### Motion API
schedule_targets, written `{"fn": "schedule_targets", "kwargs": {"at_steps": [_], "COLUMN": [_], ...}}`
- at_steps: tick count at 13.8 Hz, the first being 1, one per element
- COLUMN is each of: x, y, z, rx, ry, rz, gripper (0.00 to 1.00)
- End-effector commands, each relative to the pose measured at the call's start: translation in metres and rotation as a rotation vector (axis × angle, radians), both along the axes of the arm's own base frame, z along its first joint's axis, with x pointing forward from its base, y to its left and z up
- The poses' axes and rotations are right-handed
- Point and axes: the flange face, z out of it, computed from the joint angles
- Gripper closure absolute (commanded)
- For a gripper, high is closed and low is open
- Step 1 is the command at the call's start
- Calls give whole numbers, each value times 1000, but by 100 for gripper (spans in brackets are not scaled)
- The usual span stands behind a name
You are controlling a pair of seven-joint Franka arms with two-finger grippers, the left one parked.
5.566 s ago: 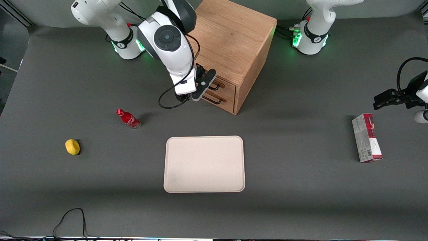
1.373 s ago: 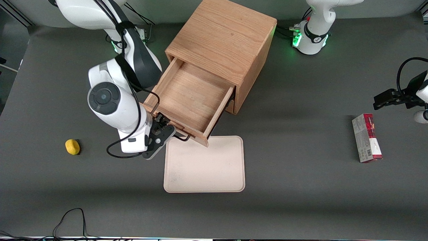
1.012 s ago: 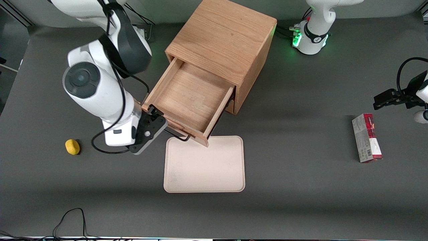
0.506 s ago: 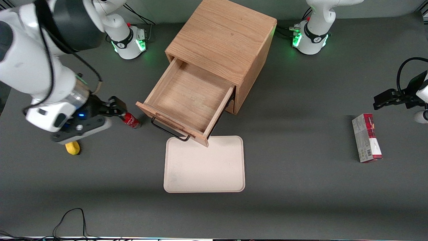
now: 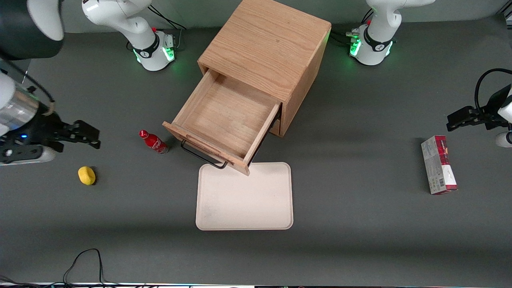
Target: Open upper drawer
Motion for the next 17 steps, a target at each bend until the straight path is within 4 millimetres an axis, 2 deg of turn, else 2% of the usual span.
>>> {"fn": "schedule_targets", "kwargs": {"at_steps": [1,4,7,10,13,17], "x": [-26,-37,-49,-51,-49,-48], "y": [-33,-59,-69,-78,-81,-76], "z": [-2,-9,-9,-11,-15,-18], "rx": [56,45,27,25,22,21], "ry": [-25,-35,-67,-55,-40,-27], "rz": [-55,-86,-93,-96,-85,-76], "gripper": [0,0,0,0,0,0]}}
